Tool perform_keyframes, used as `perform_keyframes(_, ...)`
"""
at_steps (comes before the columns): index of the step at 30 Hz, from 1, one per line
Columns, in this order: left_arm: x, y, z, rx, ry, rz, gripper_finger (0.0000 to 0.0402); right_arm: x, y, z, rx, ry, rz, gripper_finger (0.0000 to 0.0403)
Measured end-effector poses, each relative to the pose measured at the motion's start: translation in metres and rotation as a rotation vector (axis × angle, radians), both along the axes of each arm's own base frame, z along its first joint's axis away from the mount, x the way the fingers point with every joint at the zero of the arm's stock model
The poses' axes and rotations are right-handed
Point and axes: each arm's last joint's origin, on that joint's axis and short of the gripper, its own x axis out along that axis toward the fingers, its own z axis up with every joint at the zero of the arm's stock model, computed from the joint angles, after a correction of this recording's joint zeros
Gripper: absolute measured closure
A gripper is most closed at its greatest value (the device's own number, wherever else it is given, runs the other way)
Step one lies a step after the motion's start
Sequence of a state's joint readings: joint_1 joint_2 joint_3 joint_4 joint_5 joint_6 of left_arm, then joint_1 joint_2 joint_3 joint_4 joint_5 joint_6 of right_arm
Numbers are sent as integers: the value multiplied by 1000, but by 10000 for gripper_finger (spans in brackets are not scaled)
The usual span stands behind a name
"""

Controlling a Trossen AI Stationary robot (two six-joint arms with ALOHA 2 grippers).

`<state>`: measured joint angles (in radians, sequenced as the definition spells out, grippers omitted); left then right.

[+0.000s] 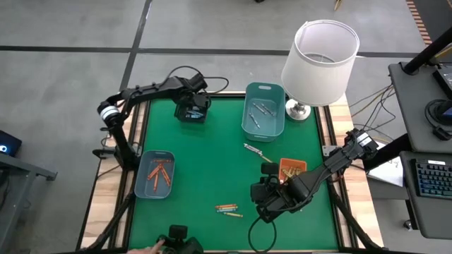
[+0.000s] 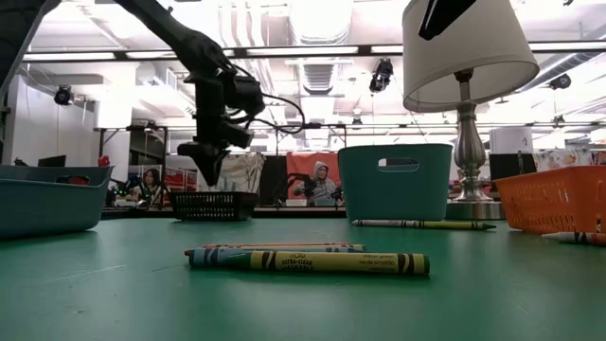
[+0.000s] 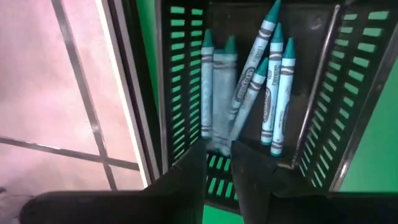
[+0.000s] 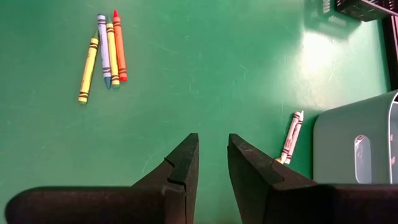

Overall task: Sort crayons
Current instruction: Put the blue crayon into the black bin, then put the green crayon into the orange bin

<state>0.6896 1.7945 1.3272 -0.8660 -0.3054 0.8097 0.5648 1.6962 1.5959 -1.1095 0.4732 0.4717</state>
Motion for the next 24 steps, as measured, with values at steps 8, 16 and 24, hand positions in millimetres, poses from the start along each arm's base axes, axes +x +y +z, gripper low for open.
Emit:
perform_keyframes(8, 0, 0, 2, 8, -30, 47, 333, 0, 0, 0, 0, 0, 0, 328)
perform_keyframes(16, 3, -19, 30, -69, -261, 162, 346, 1, 0, 0, 4, -7, -3, 328)
perform_keyframes(24, 8, -55, 72, -241, -588, 182, 348, 5, -4, 0, 13, -23, -17, 328)
